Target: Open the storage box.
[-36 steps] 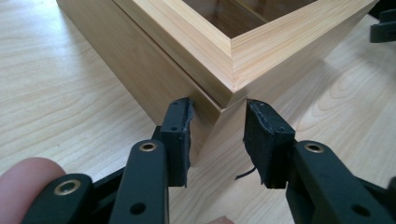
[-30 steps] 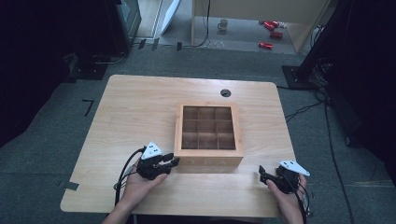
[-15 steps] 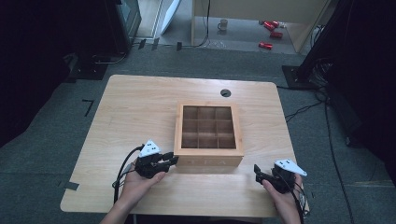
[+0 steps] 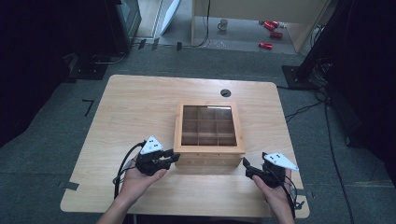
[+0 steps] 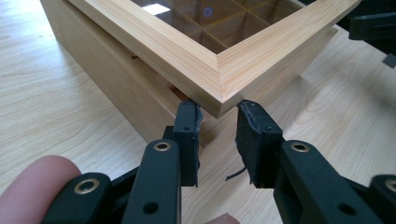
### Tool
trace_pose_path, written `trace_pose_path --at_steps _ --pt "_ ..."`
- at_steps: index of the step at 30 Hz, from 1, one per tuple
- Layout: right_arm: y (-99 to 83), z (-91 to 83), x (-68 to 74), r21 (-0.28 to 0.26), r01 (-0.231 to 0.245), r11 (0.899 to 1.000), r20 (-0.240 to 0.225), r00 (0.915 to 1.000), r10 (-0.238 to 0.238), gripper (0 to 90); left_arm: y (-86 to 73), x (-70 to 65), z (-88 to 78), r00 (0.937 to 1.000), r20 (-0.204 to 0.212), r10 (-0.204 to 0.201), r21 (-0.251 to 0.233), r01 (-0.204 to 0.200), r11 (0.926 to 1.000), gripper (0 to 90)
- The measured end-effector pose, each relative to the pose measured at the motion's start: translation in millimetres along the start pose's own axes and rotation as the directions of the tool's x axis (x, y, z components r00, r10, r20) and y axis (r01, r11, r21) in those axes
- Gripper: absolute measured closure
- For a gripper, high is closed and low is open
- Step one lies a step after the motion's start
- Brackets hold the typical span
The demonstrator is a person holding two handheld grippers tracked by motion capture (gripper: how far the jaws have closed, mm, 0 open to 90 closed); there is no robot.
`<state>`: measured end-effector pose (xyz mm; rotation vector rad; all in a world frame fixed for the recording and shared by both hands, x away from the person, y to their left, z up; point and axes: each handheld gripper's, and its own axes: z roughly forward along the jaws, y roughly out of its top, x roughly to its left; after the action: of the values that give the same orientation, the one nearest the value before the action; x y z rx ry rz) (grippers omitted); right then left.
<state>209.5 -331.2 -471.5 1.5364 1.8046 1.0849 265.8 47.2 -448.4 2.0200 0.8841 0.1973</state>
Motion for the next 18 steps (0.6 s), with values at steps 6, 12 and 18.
trace_pose_path --at_steps 6,12,18 --pt "4.1 6.3 8.9 -0.026 0.021 0.999 -0.006 0.9997 -0.022 24.3 3.4 0.0 -2.2 1.0000 0.001 0.001 -0.004 -0.001 1.0000 70.1" --pt "11.1 17.5 15.5 -0.043 0.051 0.998 -0.010 0.9986 -0.051 28.1 6.9 -0.1 -3.8 1.0000 0.003 -0.002 -0.012 0.002 0.9999 70.0" --pt "16.4 27.6 17.6 -0.112 0.069 0.991 0.012 0.9976 -0.068 32.9 9.7 0.3 -5.5 1.0000 0.005 -0.004 -0.020 0.004 0.9998 70.0"
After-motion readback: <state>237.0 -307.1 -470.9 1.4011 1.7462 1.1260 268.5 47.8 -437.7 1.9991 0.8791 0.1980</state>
